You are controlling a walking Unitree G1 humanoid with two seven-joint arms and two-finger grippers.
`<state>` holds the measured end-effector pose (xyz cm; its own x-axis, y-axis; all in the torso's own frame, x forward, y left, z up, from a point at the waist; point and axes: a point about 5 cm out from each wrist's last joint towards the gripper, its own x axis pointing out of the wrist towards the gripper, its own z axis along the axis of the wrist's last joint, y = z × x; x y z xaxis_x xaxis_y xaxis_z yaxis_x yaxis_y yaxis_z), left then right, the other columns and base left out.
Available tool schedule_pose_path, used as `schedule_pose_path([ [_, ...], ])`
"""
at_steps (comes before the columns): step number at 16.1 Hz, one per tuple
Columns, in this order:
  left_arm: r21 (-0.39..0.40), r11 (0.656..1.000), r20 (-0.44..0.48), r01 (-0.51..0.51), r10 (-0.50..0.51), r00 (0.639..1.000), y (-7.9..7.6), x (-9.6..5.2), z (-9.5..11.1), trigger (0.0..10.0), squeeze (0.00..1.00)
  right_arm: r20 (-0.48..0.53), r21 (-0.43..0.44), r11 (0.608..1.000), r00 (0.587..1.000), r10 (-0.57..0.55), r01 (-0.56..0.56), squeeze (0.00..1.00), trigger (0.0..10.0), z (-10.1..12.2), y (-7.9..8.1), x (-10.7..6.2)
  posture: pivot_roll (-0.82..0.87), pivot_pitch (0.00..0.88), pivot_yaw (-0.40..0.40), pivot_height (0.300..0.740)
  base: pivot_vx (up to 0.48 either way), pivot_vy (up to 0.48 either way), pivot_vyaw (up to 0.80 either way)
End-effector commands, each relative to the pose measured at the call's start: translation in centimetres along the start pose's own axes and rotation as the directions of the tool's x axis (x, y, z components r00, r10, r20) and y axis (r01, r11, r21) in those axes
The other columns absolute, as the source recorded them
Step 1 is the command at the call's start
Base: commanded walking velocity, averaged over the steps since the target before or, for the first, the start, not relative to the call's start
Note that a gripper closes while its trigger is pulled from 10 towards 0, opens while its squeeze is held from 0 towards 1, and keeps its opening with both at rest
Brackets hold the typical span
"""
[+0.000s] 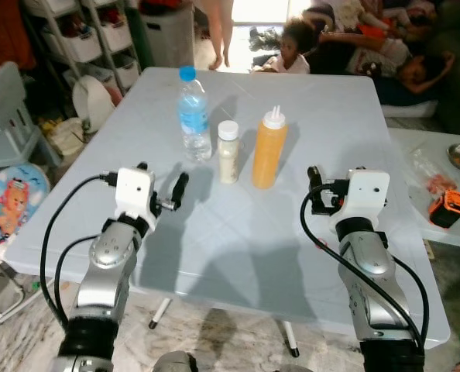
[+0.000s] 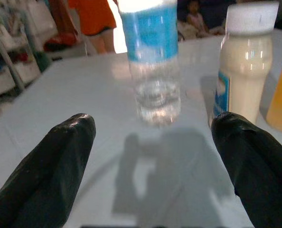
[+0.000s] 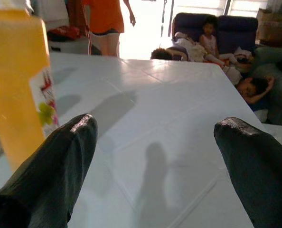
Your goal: Restocking fridge
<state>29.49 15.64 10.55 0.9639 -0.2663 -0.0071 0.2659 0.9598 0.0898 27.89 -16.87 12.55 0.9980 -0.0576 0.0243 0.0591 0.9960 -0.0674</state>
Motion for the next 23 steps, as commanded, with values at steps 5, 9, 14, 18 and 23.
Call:
schedule_pose_path([
  [5, -0.003, 1.000, 0.004, 0.003, -0.003, 1.000, 0.2, 0.4, 0.0, 10.0, 0.00, 0.027, 0.050, 0.982, 0.983, 0.182, -0.183, 0.00, 10.0, 0.2, 2.0, 1.0, 0.01, 0.000, 0.023, 0.740, 0.000, 0.000, 0.00],
  [9, 0.001, 1.000, 0.005, 0.006, -0.006, 1.000, 0.2, 0.3, 0.1, 10.0, 0.00, 0.037, 0.062, 0.957, 0.959, 0.280, -0.282, 0.00, 10.0, 1.0, 3.6, 2.6, 0.03, 0.000, 0.023, 0.740, 0.000, 0.000, 0.00],
  [14, 0.014, 1.000, 0.003, 0.014, -0.014, 1.000, 0.2, 0.3, 0.3, 10.0, 0.00, 0.003, 0.023, 0.934, 0.934, 0.358, -0.358, 0.00, 10.0, 0.5, 4.0, 3.5, 0.03, 0.000, 0.033, 0.740, 0.000, 0.000, 0.00],
  [18, 0.026, 0.999, 0.003, 0.020, -0.020, 1.000, 0.3, 0.2, 0.4, 10.0, 0.00, 0.002, -0.015, 0.935, 0.935, 0.356, -0.356, 0.00, 10.0, 0.7, 3.7, 4.6, 0.04, 0.000, 0.041, 0.740, 0.000, 0.000, 0.00],
  [23, 0.039, 0.999, -0.003, 0.018, -0.018, 1.000, 0.5, 0.0, 0.5, 10.0, 0.00, 0.013, -0.052, 0.941, 0.942, 0.335, -0.334, 0.00, 10.0, 1.0, 2.9, 6.3, 0.06, 0.000, 0.048, 0.740, 0.000, 0.000, 0.00],
])
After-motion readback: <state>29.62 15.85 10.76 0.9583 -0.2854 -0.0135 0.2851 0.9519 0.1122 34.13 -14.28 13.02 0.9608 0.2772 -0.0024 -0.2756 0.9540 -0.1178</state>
